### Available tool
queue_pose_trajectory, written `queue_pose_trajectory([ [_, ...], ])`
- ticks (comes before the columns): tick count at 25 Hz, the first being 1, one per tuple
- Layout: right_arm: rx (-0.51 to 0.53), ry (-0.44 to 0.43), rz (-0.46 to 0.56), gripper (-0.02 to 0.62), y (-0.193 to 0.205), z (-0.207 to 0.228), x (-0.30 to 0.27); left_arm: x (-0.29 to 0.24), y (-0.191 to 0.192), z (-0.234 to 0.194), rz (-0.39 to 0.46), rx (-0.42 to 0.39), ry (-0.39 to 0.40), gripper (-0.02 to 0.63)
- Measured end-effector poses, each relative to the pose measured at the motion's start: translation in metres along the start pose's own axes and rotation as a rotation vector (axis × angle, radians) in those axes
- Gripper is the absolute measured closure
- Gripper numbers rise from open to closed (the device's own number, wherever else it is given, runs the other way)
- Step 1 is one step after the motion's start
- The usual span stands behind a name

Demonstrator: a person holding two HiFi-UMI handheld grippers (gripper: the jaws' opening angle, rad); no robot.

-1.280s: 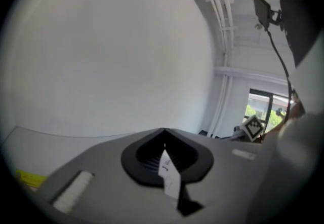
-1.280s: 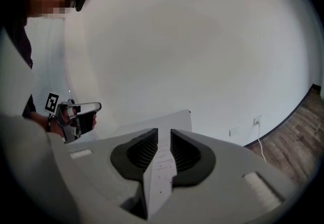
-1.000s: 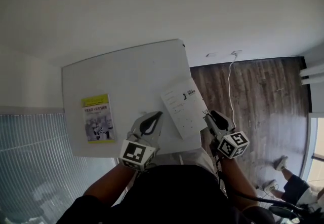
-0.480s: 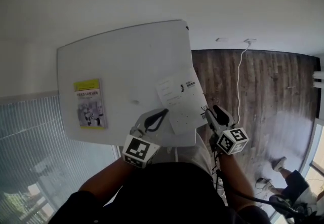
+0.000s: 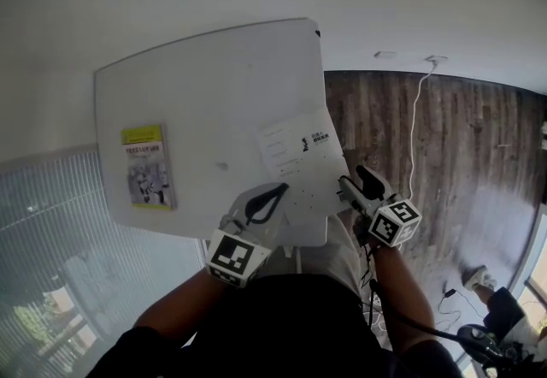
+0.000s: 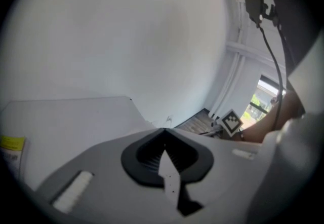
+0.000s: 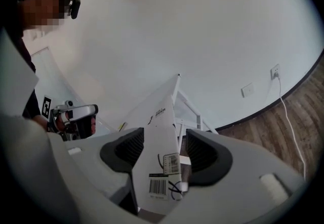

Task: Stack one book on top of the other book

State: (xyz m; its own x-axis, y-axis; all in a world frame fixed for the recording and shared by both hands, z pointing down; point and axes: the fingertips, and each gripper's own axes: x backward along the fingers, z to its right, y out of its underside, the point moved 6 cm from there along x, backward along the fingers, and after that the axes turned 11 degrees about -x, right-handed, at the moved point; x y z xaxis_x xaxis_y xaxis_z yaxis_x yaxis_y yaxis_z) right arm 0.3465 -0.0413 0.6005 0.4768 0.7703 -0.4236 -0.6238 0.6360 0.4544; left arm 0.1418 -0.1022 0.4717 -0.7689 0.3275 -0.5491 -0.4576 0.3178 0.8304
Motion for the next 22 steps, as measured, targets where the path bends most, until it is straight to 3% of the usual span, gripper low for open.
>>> queue_pose_trajectory([
  [7, -0.049, -0.042, -0.064, 0.303, 0.009, 0.014, -0.019, -0.006, -0.003, 0.006, -0.025, 0.052, -0.005, 0.600],
  [17, -0.124, -0.204, -0.150, 0.288, 0.025, 0.020, -0.047, -0.003, 0.013, 0.000, -0.110, -0.010, -0.005, 0.600],
  [22, -0.203, -0.294, -0.167, 0.343, 0.028, 0.018, -0.053, 0.006, 0.020, -0.016, -0.130, 0.004, -0.046, 0.600],
])
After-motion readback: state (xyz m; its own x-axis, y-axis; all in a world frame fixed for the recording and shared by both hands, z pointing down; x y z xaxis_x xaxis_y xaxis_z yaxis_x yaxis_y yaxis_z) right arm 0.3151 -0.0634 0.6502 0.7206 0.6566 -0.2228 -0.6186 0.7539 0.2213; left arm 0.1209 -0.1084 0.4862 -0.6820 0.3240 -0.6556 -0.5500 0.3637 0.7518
